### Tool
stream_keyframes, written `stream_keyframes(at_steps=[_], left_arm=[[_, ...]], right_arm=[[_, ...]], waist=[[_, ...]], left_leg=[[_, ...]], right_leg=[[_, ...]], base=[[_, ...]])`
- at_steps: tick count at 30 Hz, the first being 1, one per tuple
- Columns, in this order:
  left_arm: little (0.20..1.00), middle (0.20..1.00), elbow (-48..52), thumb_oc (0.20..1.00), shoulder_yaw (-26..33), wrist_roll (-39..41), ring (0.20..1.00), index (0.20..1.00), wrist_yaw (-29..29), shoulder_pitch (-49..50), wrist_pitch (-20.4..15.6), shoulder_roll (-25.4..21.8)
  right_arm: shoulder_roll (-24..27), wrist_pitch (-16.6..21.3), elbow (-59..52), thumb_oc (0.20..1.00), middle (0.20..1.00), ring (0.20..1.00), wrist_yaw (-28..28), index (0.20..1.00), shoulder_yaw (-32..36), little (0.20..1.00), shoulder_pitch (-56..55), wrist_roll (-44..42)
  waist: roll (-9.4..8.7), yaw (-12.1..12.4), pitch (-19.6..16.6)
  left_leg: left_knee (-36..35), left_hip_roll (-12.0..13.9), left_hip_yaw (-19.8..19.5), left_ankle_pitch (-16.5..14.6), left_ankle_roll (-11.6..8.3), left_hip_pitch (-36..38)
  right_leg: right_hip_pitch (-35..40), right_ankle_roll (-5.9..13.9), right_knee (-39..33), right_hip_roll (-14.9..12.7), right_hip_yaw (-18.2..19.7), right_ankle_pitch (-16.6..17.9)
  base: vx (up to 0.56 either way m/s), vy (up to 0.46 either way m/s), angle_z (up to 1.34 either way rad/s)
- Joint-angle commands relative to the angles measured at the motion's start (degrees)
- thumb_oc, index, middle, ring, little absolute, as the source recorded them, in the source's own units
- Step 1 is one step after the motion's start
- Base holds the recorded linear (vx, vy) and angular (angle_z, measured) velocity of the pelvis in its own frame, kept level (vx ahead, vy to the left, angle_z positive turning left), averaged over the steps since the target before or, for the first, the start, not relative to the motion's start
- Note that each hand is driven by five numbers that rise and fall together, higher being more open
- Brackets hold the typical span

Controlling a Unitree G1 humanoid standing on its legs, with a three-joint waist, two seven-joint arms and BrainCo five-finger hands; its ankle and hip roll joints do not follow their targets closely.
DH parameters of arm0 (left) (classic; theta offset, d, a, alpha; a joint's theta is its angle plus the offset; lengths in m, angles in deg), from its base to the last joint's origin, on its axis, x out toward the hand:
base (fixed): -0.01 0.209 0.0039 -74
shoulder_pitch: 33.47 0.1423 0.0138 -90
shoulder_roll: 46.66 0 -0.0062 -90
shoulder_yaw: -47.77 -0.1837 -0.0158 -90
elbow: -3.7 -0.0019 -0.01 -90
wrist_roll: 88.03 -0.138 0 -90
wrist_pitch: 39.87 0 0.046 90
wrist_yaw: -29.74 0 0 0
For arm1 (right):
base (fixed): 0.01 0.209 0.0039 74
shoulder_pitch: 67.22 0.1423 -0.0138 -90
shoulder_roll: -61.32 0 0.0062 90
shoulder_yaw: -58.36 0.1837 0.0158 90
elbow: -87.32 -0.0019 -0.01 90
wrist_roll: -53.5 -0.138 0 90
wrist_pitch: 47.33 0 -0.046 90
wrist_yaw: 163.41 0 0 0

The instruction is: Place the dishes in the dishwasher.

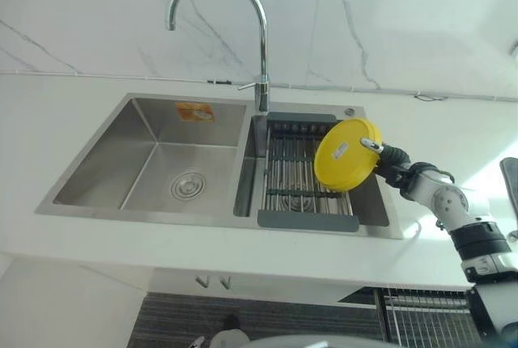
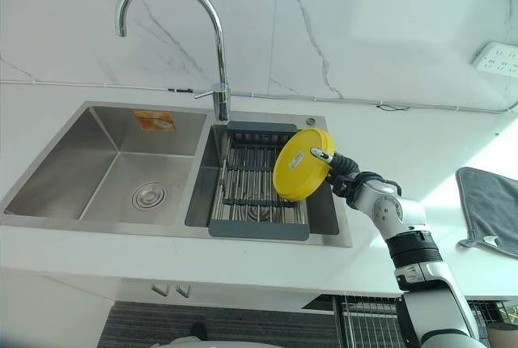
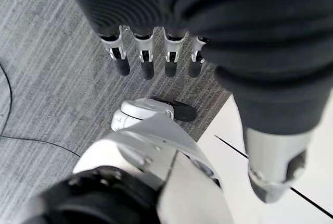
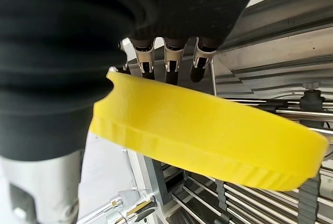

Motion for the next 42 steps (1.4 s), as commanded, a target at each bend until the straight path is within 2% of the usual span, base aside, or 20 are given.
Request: stream_keyframes(at_steps=[1,7,15,16,17,18,19,23,26,30,33,35,36,38,42], left_arm=[[1.0,1.0,-3.67,1.0,-4.0,0.99,1.0,1.0,-0.04,-2.0,0.25,-0.47],[1.0,1.0,-3.74,1.0,-3.49,-0.73,1.0,1.0,-1.36,-0.39,-1.32,-0.66],[1.0,1.0,-4.01,1.0,-2.78,-1.98,1.0,1.0,-2.74,0.53,-1.55,-1.52],[1.0,1.0,-4.02,1.0,-2.98,-1.96,1.0,1.0,-2.59,0.4,-1.4,-1.49],[1.0,1.0,-4.05,1.0,-3.07,-1.89,1.0,1.0,-2.45,0.3,-1.31,-1.43],[1.0,1.0,-4.0,1.0,-3.19,-1.71,1.0,1.0,-2.2,0.11,-1.02,-1.39],[1.0,1.0,-4.02,1.0,-3.36,-1.6,1.0,1.0,-1.78,-0.25,-0.55,-1.25],[1.0,1.0,-3.97,1.0,-4.31,-1.3,1.0,1.0,-1.02,-0.9,0.52,-1.22],[1.0,1.0,-4.1,1.0,-4.63,-1.49,1.0,1.0,-0.39,-0.82,1.21,-0.88],[1.0,1.0,-4.38,1.0,-4.87,-0.66,1.0,1.0,0.27,-1.44,2.55,-0.7],[1.0,1.0,-4.31,1.0,-4.86,-0.55,1.0,1.0,0.34,-1.44,2.98,-0.75],[1.0,1.0,-4.32,1.0,-4.66,-0.63,1.0,1.0,0.38,-1.5,3.24,-0.83],[1.0,1.0,-4.21,1.0,-4.57,-0.66,1.0,1.0,0.33,-1.41,3.41,-0.93],[1.0,1.0,-4.48,1.0,-4.83,-0.29,1.0,1.0,0.02,-1.61,3.32,-0.95],[1.0,1.0,-4.47,1.0,-4.65,-0.51,1.0,1.0,-0.26,-1.07,2.93,-0.67]], right_arm=[[0.74,1.93,4.26,1.0,1.0,1.0,0.57,1.0,-0.71,1.0,7.88,0.63],[1.16,1.78,4.87,1.0,1.0,1.0,0.64,1.0,-0.69,1.0,8.34,0.95],[1.98,1.74,7.35,1.0,1.0,1.0,1.6,1.0,-1.58,1.0,9.76,2.11],[1.81,2.27,8.28,0.928,0.928,0.928,1.45,0.928,-1.78,0.928,10.3,2.38],[1.78,2.56,8.64,0.561,0.561,0.561,1.35,0.561,-1.86,0.561,10.61,2.56],[1.83,2.69,9.06,0.278,0.278,0.278,1.29,0.278,-2.0,0.278,11.07,2.92],[1.64,3.49,9.86,0.2,0.2,0.2,0.78,0.2,-2.39,0.2,11.85,2.57],[1.11,5.01,12.21,0.2,0.2,0.2,0.63,0.2,-2.94,0.2,14.14,2.53],[0.26,7.16,12.82,0.2,0.2,0.2,-1.61,0.2,-4.18,0.2,16.08,2.76],[-0.79,7.22,13.15,0.2,0.2,0.2,-1.32,0.2,-5.23,0.2,16.75,4.19],[-0.52,5.84,13.0,0.2,0.2,0.2,1.65,0.2,-5.93,0.2,16.58,5.8],[-0.06,6.6,12.3,0.2,0.2,0.2,1.64,0.2,-6.69,0.2,16.23,6.99],[0.17,6.77,12.43,0.2,0.2,0.2,1.82,0.2,-6.36,0.2,15.87,5.72],[-1.38,6.58,11.82,0.2,0.2,0.2,2.76,0.2,-4.79,0.2,15.02,-3.14],[-4.07,7.52,7.03,0.2,0.2,0.2,3.15,0.2,-3.27,0.2,11.97,-7.03]], waist=[[2.7,2.17,-0.3],[2.69,2.94,0.0],[2.84,3.52,0.08],[2.85,3.67,0.07],[2.85,3.71,0.05],[2.84,3.76,-0.01],[2.83,3.85,-0.11],[2.85,4.32,-0.26],[2.93,4.69,-0.41],[3.01,4.57,-0.76],[2.96,4.56,-0.85],[2.85,4.51,-0.74],[2.84,4.47,-0.78],[3.04,4.38,-0.8],[3.28,3.99,-0.85]], left_leg=[[0.49,6.15,3.65,-4.35,-4.52,4.12],[0.49,6.05,3.37,-4.31,-4.5,3.9],[0.49,6.05,3.26,-4.1,-4.6,3.78],[0.49,6.07,3.21,-4.08,-4.63,3.76],[0.49,6.08,3.2,-4.07,-4.65,3.74],[0.49,6.08,3.16,-4.05,-4.66,3.73],[0.49,6.1,3.12,-4.02,-4.7,3.76],[0.49,6.14,2.97,-4.09,-4.84,3.88],[0.49,6.14,2.73,-4.01,-4.87,3.83],[0.49,6.14,2.8,-4.04,-4.89,3.79],[0.49,6.17,2.9,-4.02,-4.91,3.76],[0.49,6.26,3.07,-3.93,-4.96,3.81],[0.49,6.34,3.09,-3.94,-5.01,3.83],[0.49,6.55,3.24,-3.77,-5.11,3.82],[0.49,6.83,3.52,-3.69,-5.19,3.86]], right_leg=[[-0.84,0.62,-0.02,-2.19,-1.42,-3.6],[-0.74,0.79,-0.02,-2.44,-1.8,-3.51],[-0.78,0.93,-0.02,-2.59,-2.18,-3.32],[-0.75,0.94,-0.02,-2.62,-2.26,-3.31],[-0.75,0.94,-0.02,-2.63,-2.3,-3.31],[-0.73,0.94,-0.02,-2.64,-2.32,-3.31],[-0.66,0.93,-0.02,-2.64,-2.37,-3.31],[-0.45,1.06,-0.02,-2.68,-2.76,-3.28],[-0.48,1.06,-0.02,-2.72,-2.83,-3.18],[-0.51,1.0,-0.02,-2.71,-2.75,-3.29],[-0.45,1.0,-0.02,-2.75,-2.88,-3.34],[-0.4,0.97,-0.02,-2.74,-3.05,-3.31],[-0.36,0.99,-0.02,-2.7,-3.11,-3.36],[-0.37,0.87,-0.02,-2.58,-3.16,-3.46],[-0.48,0.74,-0.02,-2.34,-2.86,-3.62]], base=[[0.0,0.0,0.0],[0.0,0.0,0.0],[0.0,0.0,0.0],[0.0,0.0,0.0],[0.0,0.0,0.0],[0.0,0.0,0.0],[0.0,0.0,0.0],[0.0,0.0,0.0],[0.0,0.006,0.01],[-0.01,0.036,0.04],[0.0,0.0,0.0],[0.0,0.0,0.0],[0.0,0.0,0.0],[0.0,0.0,0.0],[0.0,0.0,0.0]])
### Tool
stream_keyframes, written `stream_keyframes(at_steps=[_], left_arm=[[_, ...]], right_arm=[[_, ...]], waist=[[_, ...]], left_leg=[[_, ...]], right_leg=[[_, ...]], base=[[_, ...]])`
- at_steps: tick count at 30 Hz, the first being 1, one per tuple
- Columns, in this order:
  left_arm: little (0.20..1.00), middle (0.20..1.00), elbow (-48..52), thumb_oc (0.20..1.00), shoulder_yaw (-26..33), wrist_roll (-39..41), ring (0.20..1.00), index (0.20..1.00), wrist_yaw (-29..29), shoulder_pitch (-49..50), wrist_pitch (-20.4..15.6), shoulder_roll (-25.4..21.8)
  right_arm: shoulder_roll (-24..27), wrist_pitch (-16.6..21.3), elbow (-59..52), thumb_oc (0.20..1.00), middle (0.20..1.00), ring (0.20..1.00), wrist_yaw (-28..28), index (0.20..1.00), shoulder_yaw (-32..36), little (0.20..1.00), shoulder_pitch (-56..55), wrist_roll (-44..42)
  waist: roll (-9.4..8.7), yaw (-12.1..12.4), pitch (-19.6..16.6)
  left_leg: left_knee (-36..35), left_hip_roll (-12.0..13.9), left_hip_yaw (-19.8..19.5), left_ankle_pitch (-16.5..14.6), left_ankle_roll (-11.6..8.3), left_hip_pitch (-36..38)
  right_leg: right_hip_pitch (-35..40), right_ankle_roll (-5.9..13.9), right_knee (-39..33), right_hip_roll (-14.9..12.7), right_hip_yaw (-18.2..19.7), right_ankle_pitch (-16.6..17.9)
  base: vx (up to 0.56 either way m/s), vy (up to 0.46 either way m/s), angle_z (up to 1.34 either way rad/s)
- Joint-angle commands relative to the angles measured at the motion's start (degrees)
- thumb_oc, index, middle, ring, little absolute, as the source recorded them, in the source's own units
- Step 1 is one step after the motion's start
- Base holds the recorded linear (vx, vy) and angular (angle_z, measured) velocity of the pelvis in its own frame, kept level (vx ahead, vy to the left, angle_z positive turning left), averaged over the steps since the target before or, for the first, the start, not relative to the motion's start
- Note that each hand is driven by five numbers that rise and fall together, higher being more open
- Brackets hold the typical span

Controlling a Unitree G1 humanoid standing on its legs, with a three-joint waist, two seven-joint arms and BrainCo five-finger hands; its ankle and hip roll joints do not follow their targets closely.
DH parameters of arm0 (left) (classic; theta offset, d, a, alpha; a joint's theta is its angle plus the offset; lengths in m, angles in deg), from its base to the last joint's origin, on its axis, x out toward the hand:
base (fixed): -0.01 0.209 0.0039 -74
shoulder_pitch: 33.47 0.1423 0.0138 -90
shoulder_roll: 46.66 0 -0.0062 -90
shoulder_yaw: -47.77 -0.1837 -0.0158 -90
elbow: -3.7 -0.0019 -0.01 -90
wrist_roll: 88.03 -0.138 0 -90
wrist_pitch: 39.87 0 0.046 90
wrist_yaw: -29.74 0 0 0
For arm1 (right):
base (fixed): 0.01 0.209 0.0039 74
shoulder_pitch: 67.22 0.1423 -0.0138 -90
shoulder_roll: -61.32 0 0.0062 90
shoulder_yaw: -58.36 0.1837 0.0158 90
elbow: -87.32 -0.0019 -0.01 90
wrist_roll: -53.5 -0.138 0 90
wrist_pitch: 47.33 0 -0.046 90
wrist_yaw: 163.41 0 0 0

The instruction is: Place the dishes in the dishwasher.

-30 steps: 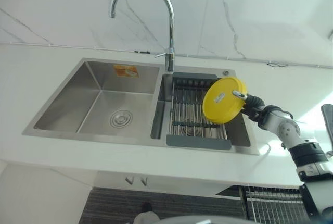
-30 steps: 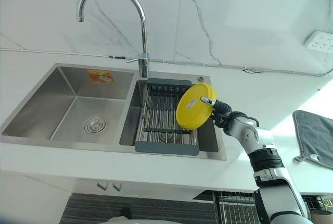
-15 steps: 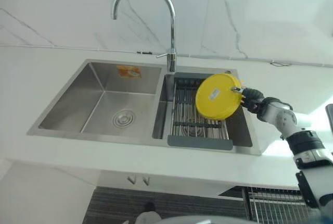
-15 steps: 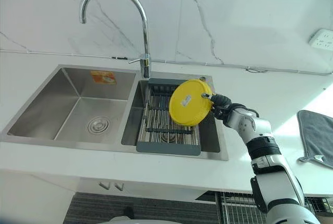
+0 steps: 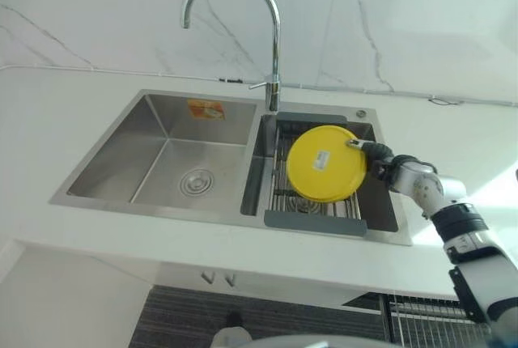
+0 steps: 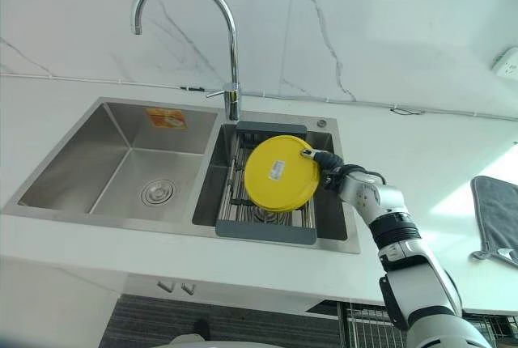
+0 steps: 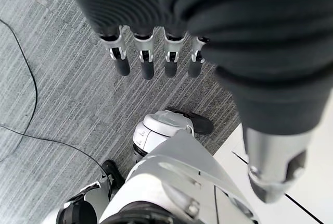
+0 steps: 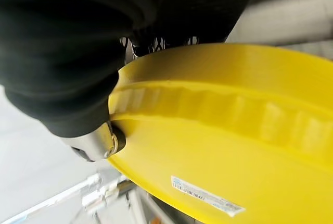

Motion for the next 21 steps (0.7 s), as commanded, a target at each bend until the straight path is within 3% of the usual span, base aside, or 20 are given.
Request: stream_keyframes(at_steps=[1,5,8,13,17,18,21], left_arm=[[1.0,1.0,-3.84,1.0,-4.46,0.14,1.0,1.0,-0.3,-2.35,0.04,0.08],[1.0,1.0,-3.01,1.0,-3.71,0.01,1.0,1.0,-0.96,-1.6,-0.27,0.15],[1.0,1.0,-2.61,1.0,-3.52,-0.33,1.0,1.0,-1.35,-1.1,-1.08,0.34],[1.0,1.0,-0.55,1.0,-2.61,-0.26,1.0,1.0,-0.84,0.56,-1.0,0.82],[1.0,1.0,1.0,1.0,-0.9,1.56,1.0,1.0,-1.87,2.23,-3.07,1.7],[1.0,1.0,2.53,1.0,-1.03,1.67,1.0,1.0,-2.16,2.45,-4.18,2.15],[1.0,1.0,9.59,1.0,-1.14,6.21,1.0,1.0,-2.16,3.32,-7.26,5.0]], right_arm=[[0.98,5.66,-4.14,0.2,0.2,0.2,2.41,0.2,2.94,0.2,3.46,-8.44],[-1.51,7.86,-11.27,0.2,0.2,0.2,1.1,0.2,4.62,0.2,-0.12,-15.37],[-3.69,12.28,-17.44,0.2,0.2,0.2,-0.86,0.2,6.83,0.2,-3.25,-19.95],[-5.76,15.79,-26.78,0.2,0.2,0.2,-2.66,0.2,10.39,0.2,-9.97,-18.65],[-3.46,17.92,-32.8,0.2,0.2,0.2,-4.97,0.2,13.92,0.2,-14.02,-15.2],[-2.21,18.48,-34.41,0.2,0.2,0.2,-5.72,0.2,15.01,0.2,-14.9,-13.61],[0.13,20.89,-35.99,0.2,0.2,0.2,-6.18,0.2,16.8,0.2,-14.95,-12.32]], waist=[[2.75,1.97,-0.9],[3.12,1.19,-1.07],[3.55,0.38,-1.11],[4.65,-1.43,-1.15],[5.48,-3.25,-0.76],[5.64,-3.47,-0.38],[4.65,-2.48,1.28]], left_leg=[[0.49,7.05,4.56,-3.65,-5.18,4.25],[0.49,7.7,5.34,-3.3,-5.32,4.34],[0.49,8.24,6.12,-2.98,-5.43,4.38],[0.49,9.03,7.81,-2.36,-5.62,4.57],[0.49,8.5,9.08,-1.77,-5.72,4.89],[0.82,7.71,8.18,-1.25,-5.57,4.82],[7.22,2.61,-1.54,-7.22,-3.21,2.84]], right_leg=[[-0.74,1.03,-0.02,-2.31,-1.47,-3.46],[-0.86,0.85,-0.02,-2.03,-1.26,-3.61],[-1.04,0.62,-0.02,-1.76,-1.19,-3.74],[-1.75,0.29,-0.02,-1.24,-0.49,-3.86],[-3.26,-0.41,-0.02,-0.16,1.86,-4.04],[-3.61,-0.6,-0.02,0.21,3.15,-4.11],[-5.11,-0.87,-0.02,0.21,9.4,-3.64]], base=[[-0.02,-0.037,0.0],[-0.01,-0.065,-0.02],[-0.01,-0.09,-0.03],[-0.01,-0.13,-0.07],[-0.02,-0.051,-0.13],[-0.08,0.1,-0.14],[-0.11,0.251,-0.22]])
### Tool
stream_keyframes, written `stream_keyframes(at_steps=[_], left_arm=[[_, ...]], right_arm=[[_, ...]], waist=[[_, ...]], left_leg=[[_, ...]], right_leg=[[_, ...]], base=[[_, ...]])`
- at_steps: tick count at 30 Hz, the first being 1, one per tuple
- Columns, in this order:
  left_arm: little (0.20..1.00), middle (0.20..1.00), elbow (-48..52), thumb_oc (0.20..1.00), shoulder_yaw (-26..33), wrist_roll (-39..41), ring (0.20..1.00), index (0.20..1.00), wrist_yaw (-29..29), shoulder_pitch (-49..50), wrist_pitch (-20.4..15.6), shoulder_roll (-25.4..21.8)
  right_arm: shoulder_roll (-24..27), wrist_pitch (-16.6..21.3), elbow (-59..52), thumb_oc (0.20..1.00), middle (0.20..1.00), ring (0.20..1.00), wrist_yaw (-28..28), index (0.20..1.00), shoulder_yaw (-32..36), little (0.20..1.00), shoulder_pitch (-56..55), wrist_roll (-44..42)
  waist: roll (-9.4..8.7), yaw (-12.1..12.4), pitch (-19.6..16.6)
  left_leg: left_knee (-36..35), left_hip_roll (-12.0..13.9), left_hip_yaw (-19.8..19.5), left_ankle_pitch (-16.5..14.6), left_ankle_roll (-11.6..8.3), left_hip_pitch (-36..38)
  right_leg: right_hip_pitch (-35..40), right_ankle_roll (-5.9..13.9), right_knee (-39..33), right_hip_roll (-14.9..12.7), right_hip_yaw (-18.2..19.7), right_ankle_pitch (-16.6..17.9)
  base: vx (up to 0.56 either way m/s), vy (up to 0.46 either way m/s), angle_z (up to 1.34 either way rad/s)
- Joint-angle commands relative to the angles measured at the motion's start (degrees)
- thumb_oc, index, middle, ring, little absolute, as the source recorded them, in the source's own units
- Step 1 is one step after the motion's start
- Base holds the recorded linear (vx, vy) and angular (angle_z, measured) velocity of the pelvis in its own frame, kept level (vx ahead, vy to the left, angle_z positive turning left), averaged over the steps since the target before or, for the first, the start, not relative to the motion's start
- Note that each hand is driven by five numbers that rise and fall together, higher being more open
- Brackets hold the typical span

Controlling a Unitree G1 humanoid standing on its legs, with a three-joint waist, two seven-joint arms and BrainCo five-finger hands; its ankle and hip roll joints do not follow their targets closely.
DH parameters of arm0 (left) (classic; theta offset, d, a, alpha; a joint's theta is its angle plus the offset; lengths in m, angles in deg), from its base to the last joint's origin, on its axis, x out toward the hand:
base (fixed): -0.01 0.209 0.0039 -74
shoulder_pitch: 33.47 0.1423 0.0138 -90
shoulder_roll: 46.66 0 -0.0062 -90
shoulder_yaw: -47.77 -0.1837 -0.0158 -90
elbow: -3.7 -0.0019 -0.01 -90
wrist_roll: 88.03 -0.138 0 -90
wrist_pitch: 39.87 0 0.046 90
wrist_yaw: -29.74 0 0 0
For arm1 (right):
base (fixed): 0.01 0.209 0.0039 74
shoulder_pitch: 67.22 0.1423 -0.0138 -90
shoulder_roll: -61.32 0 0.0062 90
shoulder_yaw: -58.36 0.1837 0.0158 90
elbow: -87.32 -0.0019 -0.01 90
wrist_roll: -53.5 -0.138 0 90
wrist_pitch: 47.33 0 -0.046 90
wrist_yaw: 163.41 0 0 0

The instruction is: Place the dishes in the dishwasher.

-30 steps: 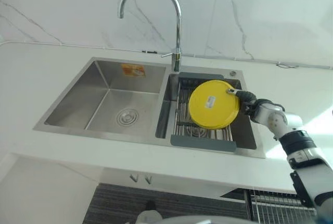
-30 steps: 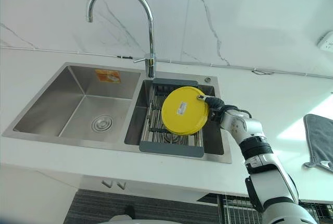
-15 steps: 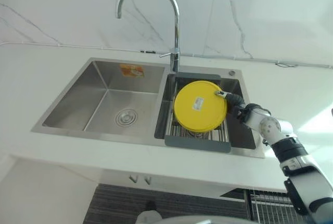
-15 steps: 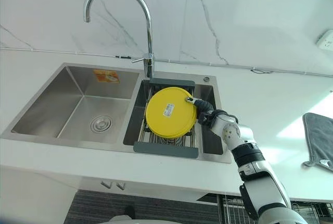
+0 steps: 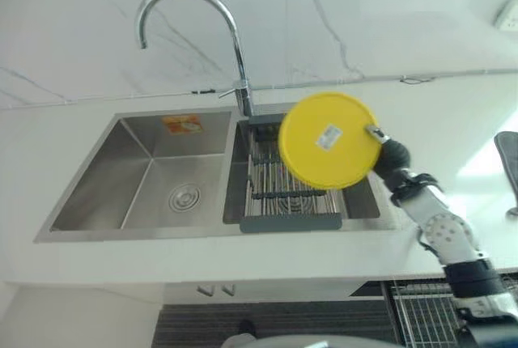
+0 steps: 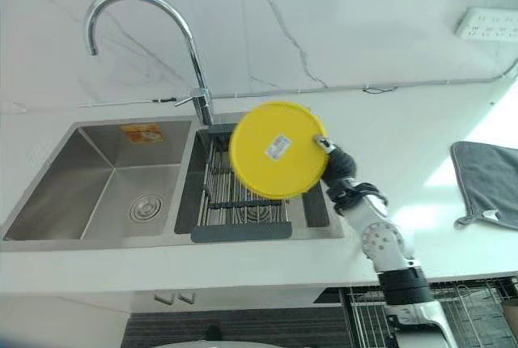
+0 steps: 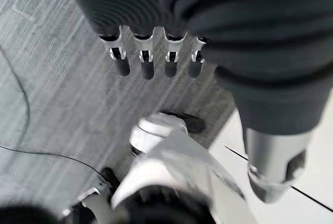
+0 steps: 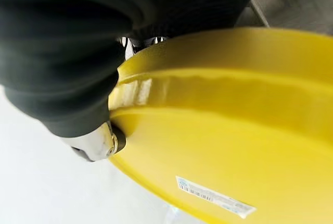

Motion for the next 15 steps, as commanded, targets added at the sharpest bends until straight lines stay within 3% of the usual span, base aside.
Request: stream_keyframes(at_steps=[1,4,5,8,10,12,15], left_arm=[[1.0,1.0,0.54,1.0,-1.79,5.61,1.0,1.0,-0.36,-4.41,-3.86,-0.29],[1.0,1.0,7.27,1.0,-4.49,6.29,1.0,1.0,0.43,-5.18,-5.36,0.51],[1.0,1.0,9.16,1.0,-6.06,6.92,1.0,1.0,0.41,-5.82,-5.95,-0.21],[1.0,1.0,10.01,1.0,-8.5,4.41,1.0,1.0,-1.47,-6.2,-7.76,-1.56],[1.0,1.0,9.08,1.0,-8.24,3.3,1.0,1.0,-2.1,-5.82,-7.95,-2.8],[1.0,1.0,9.12,1.0,-8.01,3.48,1.0,1.0,-1.96,-5.39,-7.31,-3.96],[1.0,1.0,7.53,1.0,-8.32,1.86,1.0,1.0,-1.73,-6.33,-7.52,-4.68]], right_arm=[[-3.19,7.55,-4.25,0.2,0.2,0.2,0.28,0.2,1.9,0.2,8.64,1.02],[-4.39,10.15,-7.88,0.2,0.2,0.2,-1.29,0.2,4.06,0.2,6.2,2.06],[-4.97,10.82,-9.81,0.2,0.2,0.2,-1.04,0.2,5.57,0.2,3.71,1.23],[-6.6,12.29,-11.33,0.2,0.2,0.2,1.79,0.2,8.18,0.2,-0.58,1.09],[-7.54,12.39,-12.14,0.2,0.2,0.2,2.66,0.2,8.42,0.2,-2.14,0.99],[-7.45,12.4,-11.63,0.2,0.2,0.2,3.25,0.2,7.91,0.2,-2.34,-1.02],[-6.89,14.67,-9.89,0.2,0.2,0.2,4.25,0.2,7.9,0.2,-2.86,-3.47]], waist=[[-2.54,2.44,1.87],[-2.87,1.29,1.86],[-3.61,0.56,2.27],[-4.72,-0.19,3.29],[-5.18,-0.75,4.11],[-5.19,-0.62,4.68],[-4.16,-0.5,4.84]], left_leg=[[7.35,0.32,-3.92,-10.62,-2.03,2.76],[2.42,-1.21,-3.67,-10.78,-0.2,4.94],[1.61,-2.67,-4.08,-11.46,0.8,5.77],[0.64,-5.38,-6.39,-12.83,1.9,6.76],[0.08,-6.41,-5.2,-13.95,2.33,7.95],[0.08,-6.16,-1.82,-14.07,3.05,8.27],[0.08,-5.1,0.45,-12.99,4.56,7.42]], right_leg=[[-2.54,-0.43,-0.03,-1.0,6.43,-3.34],[-4.14,2.43,-0.03,-2.91,8.28,-0.72],[-5.18,4.31,-0.03,-4.94,9.23,1.76],[-7.0,4.93,-0.01,-7.93,9.65,6.51],[-10.03,5.72,2.69,-8.96,6.93,10.45],[-11.46,5.54,7.41,-8.04,2.59,9.26],[-11.6,2.45,16.55,-3.87,-0.13,2.02]], base=[[-0.16,0.417,-0.61],[-0.09,0.475,-0.55],[-0.01,0.35,-0.18],[-0.02,0.357,-0.14],[-0.07,0.288,-0.33],[-0.12,0.175,-1.03],[-0.13,0.148,-1.13]])
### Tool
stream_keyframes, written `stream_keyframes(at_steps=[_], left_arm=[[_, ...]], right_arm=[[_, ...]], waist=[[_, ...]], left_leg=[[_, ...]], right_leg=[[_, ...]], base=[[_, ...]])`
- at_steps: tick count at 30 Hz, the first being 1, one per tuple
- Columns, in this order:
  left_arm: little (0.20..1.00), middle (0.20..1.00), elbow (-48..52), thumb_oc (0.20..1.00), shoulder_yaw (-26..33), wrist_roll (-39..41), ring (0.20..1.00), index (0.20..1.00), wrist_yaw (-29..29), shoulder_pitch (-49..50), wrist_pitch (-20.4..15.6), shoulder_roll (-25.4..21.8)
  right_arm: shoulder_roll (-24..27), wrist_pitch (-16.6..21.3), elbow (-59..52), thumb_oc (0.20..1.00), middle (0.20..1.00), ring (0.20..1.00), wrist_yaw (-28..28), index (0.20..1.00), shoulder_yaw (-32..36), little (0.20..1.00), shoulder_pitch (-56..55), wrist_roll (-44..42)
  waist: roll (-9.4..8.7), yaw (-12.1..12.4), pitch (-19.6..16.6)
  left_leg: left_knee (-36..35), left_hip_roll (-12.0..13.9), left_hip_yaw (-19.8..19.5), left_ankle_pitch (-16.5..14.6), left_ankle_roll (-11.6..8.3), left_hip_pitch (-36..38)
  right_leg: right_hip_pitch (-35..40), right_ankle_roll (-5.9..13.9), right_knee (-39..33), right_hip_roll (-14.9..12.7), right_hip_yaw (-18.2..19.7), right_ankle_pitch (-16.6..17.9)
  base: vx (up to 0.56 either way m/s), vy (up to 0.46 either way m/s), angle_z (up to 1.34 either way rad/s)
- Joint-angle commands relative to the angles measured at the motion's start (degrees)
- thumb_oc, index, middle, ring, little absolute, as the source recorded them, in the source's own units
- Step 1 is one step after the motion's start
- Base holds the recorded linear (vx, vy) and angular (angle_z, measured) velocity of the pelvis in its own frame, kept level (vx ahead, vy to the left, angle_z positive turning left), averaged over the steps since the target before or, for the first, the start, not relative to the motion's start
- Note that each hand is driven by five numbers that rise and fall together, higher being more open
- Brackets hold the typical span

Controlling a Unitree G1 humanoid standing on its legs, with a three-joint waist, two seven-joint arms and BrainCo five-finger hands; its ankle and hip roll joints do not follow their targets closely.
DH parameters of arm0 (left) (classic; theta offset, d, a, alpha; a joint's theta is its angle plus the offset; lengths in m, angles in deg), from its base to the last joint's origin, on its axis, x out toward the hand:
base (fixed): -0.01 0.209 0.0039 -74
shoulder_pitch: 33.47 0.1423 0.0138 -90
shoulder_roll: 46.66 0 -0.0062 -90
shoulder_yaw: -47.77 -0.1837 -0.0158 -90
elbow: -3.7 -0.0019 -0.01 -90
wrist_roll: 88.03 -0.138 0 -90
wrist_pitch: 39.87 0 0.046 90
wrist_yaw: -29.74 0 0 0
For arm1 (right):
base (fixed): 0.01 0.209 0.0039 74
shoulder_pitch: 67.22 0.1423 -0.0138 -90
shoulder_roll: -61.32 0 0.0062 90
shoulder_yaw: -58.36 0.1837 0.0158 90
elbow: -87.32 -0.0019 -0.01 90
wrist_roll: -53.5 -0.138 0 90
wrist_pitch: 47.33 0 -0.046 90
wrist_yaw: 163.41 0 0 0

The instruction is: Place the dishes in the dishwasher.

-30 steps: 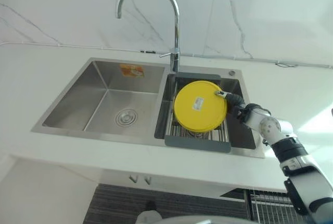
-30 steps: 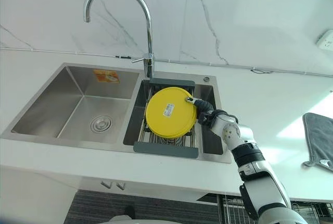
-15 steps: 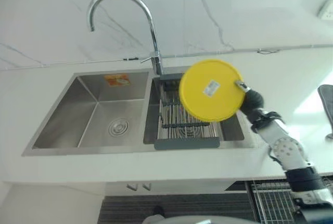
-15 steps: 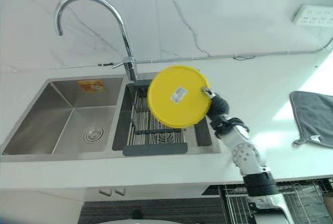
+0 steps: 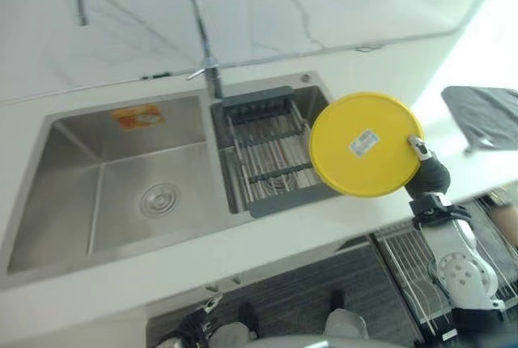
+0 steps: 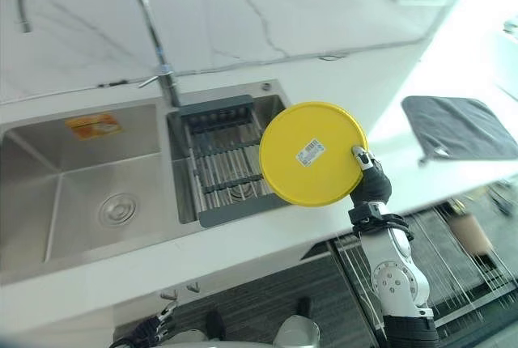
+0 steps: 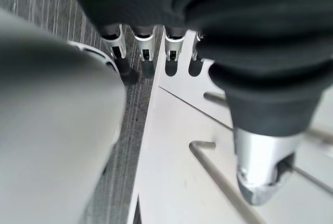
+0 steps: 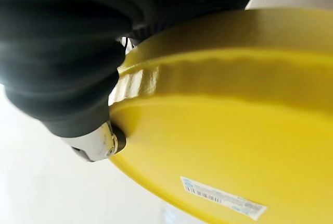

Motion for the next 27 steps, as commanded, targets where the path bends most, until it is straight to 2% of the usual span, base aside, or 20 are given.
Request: stream_keyframes(at_steps=[1,2,3,5,6,7,10,13,14,16,18,20,21,22,23,25,27], left_arm=[[1.0,1.0,-1.09,1.0,-1.59,-3.22,1.0,1.0,-0.49,-1.48,-0.9,0.59],[1.0,1.0,-3.99,1.0,-2.37,-5.09,1.0,1.0,-0.44,-2.25,-2.15,0.78],[1.0,1.0,-5.56,1.0,-2.84,-5.73,1.0,1.0,0.01,-2.61,-2.37,1.0],[1.0,1.0,-10.08,1.0,-3.92,-7.31,1.0,1.0,1.11,-3.26,-2.79,1.67],[1.0,1.0,-13.46,1.0,-3.99,-9.62,1.0,1.0,2.34,-3.8,-1.9,2.49],[1.0,1.0,-14.75,1.0,-4.22,-10.07,1.0,1.0,3.11,-3.93,-1.51,2.85],[1.0,1.0,-19.33,1.0,-4.75,-12.18,1.0,1.0,3.42,-3.81,-0.65,3.98],[1.0,1.0,-23.07,1.0,-5.39,-12.38,1.0,1.0,4.49,-3.67,-0.56,4.38],[1.0,1.0,-24.01,1.0,-5.26,-13.55,1.0,1.0,4.83,-3.85,-0.56,4.33],[1.0,1.0,-25.57,1.0,-6.48,-15.87,1.0,1.0,5.9,-4.25,-1.35,4.2],[1.0,1.0,-26.23,1.0,-6.94,-17.57,1.0,1.0,6.53,-4.9,-1.77,3.85],[1.0,1.0,-25.77,1.0,-6.32,-18.25,1.0,1.0,7.25,-5.92,-1.6,2.99],[1.0,1.0,-25.19,1.0,-5.62,-18.14,1.0,1.0,8.12,-6.99,-0.96,2.36],[1.0,1.0,-24.78,1.0,-5.3,-18.22,1.0,1.0,8.51,-7.62,-0.55,2.1],[1.0,1.0,-24.56,1.0,-5.3,-18.28,1.0,1.0,8.83,-8.17,-0.26,1.85],[1.0,1.0,-24.1,1.0,-5.87,-18.65,1.0,1.0,10.19,-9.25,0.02,1.33],[1.0,1.0,-24.2,1.0,-6.22,-18.17,1.0,1.0,11.52,-9.7,-0.02,1.01]], right_arm=[[2.89,7.36,-0.36,0.2,0.2,0.2,3.48,0.2,3.53,0.2,8.65,-5.23],[2.8,7.76,-0.56,0.2,0.2,0.2,3.86,0.2,4.05,0.2,8.42,-6.07],[2.65,7.57,-0.57,0.2,0.2,0.2,4.17,0.2,4.24,0.2,8.53,-6.17],[1.51,7.98,-0.17,0.2,0.2,0.2,4.24,0.2,3.85,0.2,8.67,-5.55],[1.47,7.14,-0.9,0.2,0.2,0.2,3.76,0.2,4.08,0.2,7.91,-6.07],[1.6,6.77,-1.15,0.2,0.2,0.2,3.69,0.2,4.26,0.2,7.82,-6.52],[1.83,7.06,-2.8,0.2,0.2,0.2,2.77,0.2,4.79,0.2,7.3,-6.69],[2.25,7.07,-4.84,0.2,0.2,0.2,2.06,0.2,6.17,0.2,5.48,-6.9],[2.27,7.36,-5.62,0.2,0.2,0.2,1.66,0.2,6.56,0.2,5.02,-6.86],[2.64,9.16,-6.52,0.2,0.2,0.2,0.41,0.2,7.34,0.2,4.29,-6.75],[3.18,10.31,-7.34,0.2,0.2,0.2,-0.49,0.2,7.87,0.2,3.5,-6.94],[3.46,10.94,-7.87,0.2,0.2,0.2,-0.04,0.2,8.5,0.2,3.48,-7.49],[2.78,12.52,-8.27,0.2,0.2,0.2,0.6,0.2,8.04,0.2,3.68,-7.51],[2.23,13.35,-8.77,0.2,0.2,0.2,0.73,0.2,7.55,0.2,3.82,-7.08],[1.69,14.12,-9.24,0.2,0.2,0.2,0.63,0.2,7.06,0.2,4.03,-6.59],[-0.5,15.41,-10.3,0.2,0.2,0.2,0.63,0.2,5.59,0.2,4.45,-4.45],[-1.23,16.17,-11.15,0.2,0.2,0.2,-0.33,0.2,4.67,0.2,5.24,-2.3]], waist=[[3.25,2.47,-2.29],[3.44,2.45,-2.44],[3.46,2.6,-2.55],[2.94,2.63,-2.89],[1.98,2.12,-3.39],[1.5,1.86,-3.91],[0.51,0.95,-4.95],[0.0,-0.66,-5.15],[-0.34,-1.28,-4.92],[-0.93,-2.59,-4.74],[-1.5,-3.22,-4.57],[-1.78,-3.06,-3.9],[-1.49,-2.57,-3.39],[-1.44,-2.33,-3.08],[-1.46,-2.17,-2.82],[-1.44,-1.35,-2.5],[-1.32,-0.65,-2.48]], left_leg=[[0.44,2.11,-8.1,-7.62,-4.05,4.21],[0.44,2.11,-7.11,-7.26,-3.61,3.85],[0.44,2.17,-6.78,-7.11,-3.66,3.74],[0.44,2.78,-5.54,-6.53,-4.5,3.51],[0.44,3.35,-3.84,-5.54,-5.76,3.16],[0.44,3.42,-3.47,-6.32,-6.38,3.49],[0.44,3.45,-0.56,-6.17,-6.67,3.04],[0.44,3.17,0.84,-6.63,-6.48,2.98],[0.44,3.36,2.01,-5.42,-6.29,2.34],[0.44,3.48,0.98,-5.64,-5.97,1.7],[0.44,3.68,0.08,-5.7,-5.86,1.32],[0.44,4.79,1.33,-5.37,-5.86,1.33],[0.44,6.24,1.59,-5.65,-6.01,2.17],[0.44,6.98,2.0,-5.1,-6.11,2.14],[0.59,7.59,2.38,-4.73,-6.21,2.08],[1.22,10.23,3.33,-3.62,-7.15,1.73],[1.61,12.5,3.24,-2.94,-8.28,1.62]], right_leg=[[0.06,-1.04,10.4,2.8,0.84,-9.89],[0.41,-2.02,14.43,3.07,-0.26,-11.6],[0.51,-2.28,15.48,2.88,-0.79,-12.25],[3.05,-3.31,9.24,4.78,-1.52,-15.26],[7.11,-4.23,0.78,7.95,-0.79,-16.42],[8.85,-3.71,-2.48,8.76,0.32,-16.75],[11.01,-3.54,-8.59,10.21,1.77,-14.84],[9.91,-3.03,-9.22,10.65,3.88,-14.48],[8.8,-3.44,-9.22,11.01,4.3,-13.31],[7.63,-3.78,-9.22,12.34,7.88,-13.24],[7.06,-3.61,-9.22,12.47,9.43,-12.93],[6.82,-2.38,-7.47,10.2,6.96,-12.36],[6.37,-0.27,-3.28,6.62,5.54,-12.66],[5.78,0.26,-1.63,4.67,5.02,-11.66],[5.28,0.64,-0.53,2.93,4.85,-10.27],[5.75,1.64,-0.75,-2.39,4.26,-5.45],[6.47,2.48,-2.22,-5.37,3.88,-2.87]], base=[[-0.1,0.13,-0.65],[-0.08,0.109,-0.51],[-0.07,0.053,-0.46],[-0.02,-0.09,-0.69],[0.07,-0.129,-0.64],[0.07,-0.102,-0.44],[0.05,-0.022,-0.49],[0.01,0.004,-0.69],[-0.09,-0.035,-0.8],[-0.07,-0.075,-0.39],[-0.08,-0.146,0.0],[-0.16,-0.269,0.04],[-0.18,-0.334,0.0],[-0.17,-0.354,-0.08],[-0.2,-0.375,-0.3],[-0.2,-0.5,-0.33],[-0.16,-0.596,-0.31]])
